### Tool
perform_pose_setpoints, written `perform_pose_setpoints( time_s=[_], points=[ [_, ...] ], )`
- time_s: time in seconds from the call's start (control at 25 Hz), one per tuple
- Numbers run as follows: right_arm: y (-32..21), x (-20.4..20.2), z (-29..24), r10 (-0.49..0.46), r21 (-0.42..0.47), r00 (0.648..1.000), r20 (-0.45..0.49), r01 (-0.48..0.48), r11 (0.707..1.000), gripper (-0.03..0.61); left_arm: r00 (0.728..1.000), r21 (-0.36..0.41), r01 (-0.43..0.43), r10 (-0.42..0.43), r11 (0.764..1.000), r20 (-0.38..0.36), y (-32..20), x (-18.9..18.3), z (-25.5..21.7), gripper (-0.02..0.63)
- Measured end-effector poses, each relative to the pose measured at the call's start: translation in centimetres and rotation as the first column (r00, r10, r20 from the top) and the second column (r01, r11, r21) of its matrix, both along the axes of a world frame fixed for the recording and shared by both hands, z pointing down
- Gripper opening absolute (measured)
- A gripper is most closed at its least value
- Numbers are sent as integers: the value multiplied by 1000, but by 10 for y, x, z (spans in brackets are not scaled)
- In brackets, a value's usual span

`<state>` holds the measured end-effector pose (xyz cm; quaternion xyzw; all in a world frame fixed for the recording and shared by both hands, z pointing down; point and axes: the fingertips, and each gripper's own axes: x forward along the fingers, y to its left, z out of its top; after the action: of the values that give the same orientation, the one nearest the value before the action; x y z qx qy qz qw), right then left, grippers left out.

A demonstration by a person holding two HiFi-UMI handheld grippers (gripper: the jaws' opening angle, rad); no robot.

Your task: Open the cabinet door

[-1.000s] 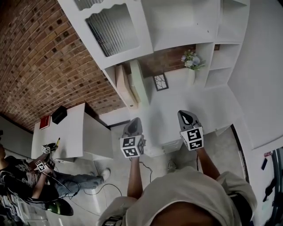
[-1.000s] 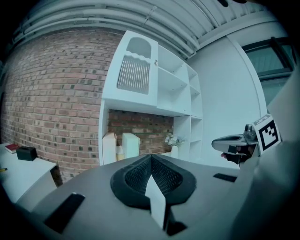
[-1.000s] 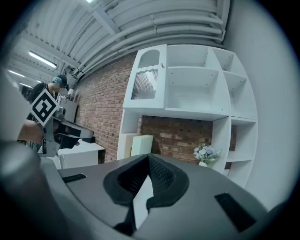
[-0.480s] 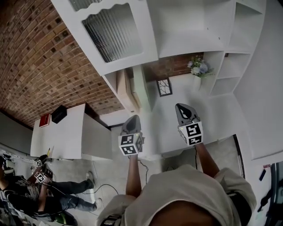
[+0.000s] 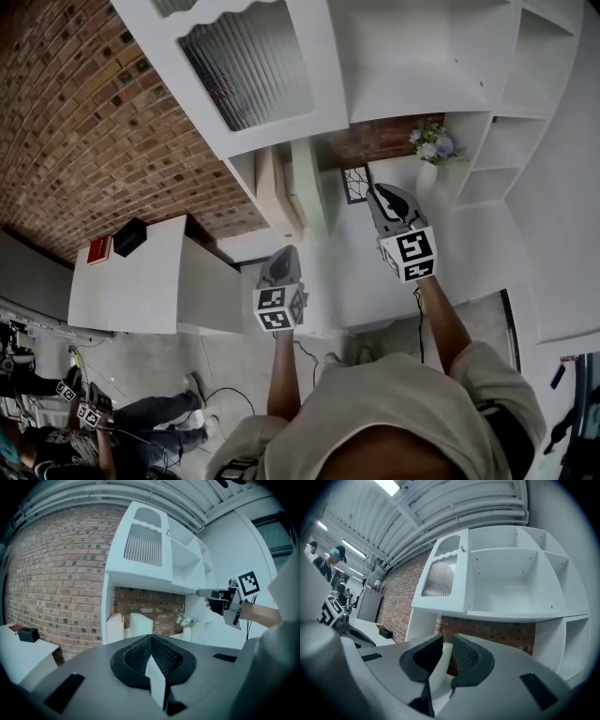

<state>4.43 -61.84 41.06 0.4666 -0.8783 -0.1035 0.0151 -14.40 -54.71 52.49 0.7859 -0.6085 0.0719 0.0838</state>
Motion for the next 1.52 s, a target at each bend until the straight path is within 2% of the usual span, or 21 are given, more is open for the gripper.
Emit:
perform_pose_setpoints(
  time_s=[0.24, 0.72, 1.2, 1.52],
  points=[
    [-24, -19, -36, -32, 29, 999, -4, 32, 999, 209, 1000, -11, 2, -2, 1000, -1, -1, -17, 2, 26],
    [-80, -46, -104, -14, 94, 999, 36, 11, 995, 374, 1000, 17, -16, 16, 1000, -6, -6, -44, -9, 26],
    [-123, -72, -152, -36, 81, 992, 124, 26, 996, 380, 1000, 34, -2, 2, 999, -14, -3, -69, -14, 26],
    [-139, -81, -151, -48, 30, 985, 165, 44, 999, 366, 1000, 37, 4, -4, 999, -21, 1, -85, -17, 26]
  ],
)
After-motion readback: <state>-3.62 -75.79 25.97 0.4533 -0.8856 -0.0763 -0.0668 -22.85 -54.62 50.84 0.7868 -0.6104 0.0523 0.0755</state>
